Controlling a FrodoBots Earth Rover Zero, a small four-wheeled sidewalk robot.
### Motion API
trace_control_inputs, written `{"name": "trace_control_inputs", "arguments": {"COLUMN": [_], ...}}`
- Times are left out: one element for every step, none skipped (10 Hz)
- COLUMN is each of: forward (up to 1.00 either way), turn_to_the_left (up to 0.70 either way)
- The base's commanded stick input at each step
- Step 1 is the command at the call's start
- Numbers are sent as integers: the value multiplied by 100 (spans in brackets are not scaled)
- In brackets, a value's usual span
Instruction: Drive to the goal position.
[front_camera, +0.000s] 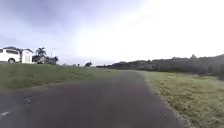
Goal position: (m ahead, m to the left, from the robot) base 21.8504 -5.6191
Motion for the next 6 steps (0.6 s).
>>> {"name": "trace_control_inputs", "arguments": {"forward": [100, 100, 100, 100, 100, 100], "turn_to_the_left": [0, 0, 0, -13, 0, 0]}}
